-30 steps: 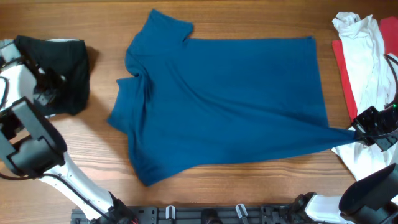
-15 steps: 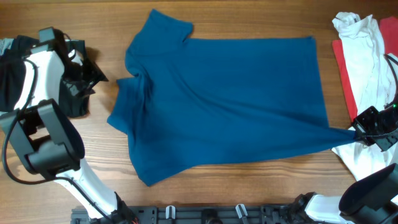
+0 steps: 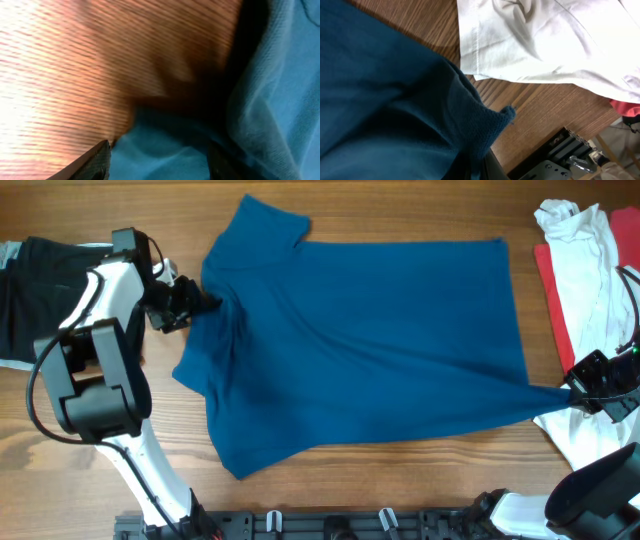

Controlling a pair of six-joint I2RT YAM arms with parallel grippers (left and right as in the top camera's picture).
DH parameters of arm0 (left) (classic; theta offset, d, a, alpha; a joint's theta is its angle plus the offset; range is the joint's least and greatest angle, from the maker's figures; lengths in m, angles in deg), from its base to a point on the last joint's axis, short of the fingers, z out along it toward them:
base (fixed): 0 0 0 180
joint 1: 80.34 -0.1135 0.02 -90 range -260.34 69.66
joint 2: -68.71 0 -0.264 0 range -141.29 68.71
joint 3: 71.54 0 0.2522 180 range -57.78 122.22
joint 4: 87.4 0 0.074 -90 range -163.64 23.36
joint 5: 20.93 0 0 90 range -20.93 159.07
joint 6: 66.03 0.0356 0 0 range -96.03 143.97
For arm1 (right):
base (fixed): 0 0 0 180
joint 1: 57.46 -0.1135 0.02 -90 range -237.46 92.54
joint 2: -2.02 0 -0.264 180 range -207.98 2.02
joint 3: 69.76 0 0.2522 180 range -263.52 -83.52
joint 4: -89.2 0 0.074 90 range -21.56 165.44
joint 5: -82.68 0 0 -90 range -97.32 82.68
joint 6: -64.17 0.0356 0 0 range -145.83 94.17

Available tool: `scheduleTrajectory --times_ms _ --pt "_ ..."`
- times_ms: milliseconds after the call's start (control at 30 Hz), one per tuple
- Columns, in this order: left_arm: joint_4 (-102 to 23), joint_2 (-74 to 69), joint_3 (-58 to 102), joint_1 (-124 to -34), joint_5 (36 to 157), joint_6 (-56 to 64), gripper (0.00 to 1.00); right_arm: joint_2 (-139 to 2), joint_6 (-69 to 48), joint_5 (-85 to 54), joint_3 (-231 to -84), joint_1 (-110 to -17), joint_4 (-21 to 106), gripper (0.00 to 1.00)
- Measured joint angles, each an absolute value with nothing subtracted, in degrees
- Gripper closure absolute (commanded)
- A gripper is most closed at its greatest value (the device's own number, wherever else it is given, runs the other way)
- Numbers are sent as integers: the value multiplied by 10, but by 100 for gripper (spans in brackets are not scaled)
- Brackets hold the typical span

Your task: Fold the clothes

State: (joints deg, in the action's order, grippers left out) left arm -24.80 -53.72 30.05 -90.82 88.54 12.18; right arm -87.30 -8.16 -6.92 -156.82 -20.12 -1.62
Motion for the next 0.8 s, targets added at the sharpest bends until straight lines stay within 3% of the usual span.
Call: scheduleTrajectory --times_ms 67,167,200,800 --pt "-251 -537 300 -906 884 126 53 -873 -82 -69 -1568 -201 -16 96" --pt "-251 -537 300 -905 878 126 93 -873 -82 -69 -1568 -201 -16 96" --pt "-251 -537 300 -905 872 130 96 -873 -82 -69 -1568 -201 -16 96" --pt "-200 -538 300 -905 865 134 96 -873 -82 -69 -1568 -201 -16 96"
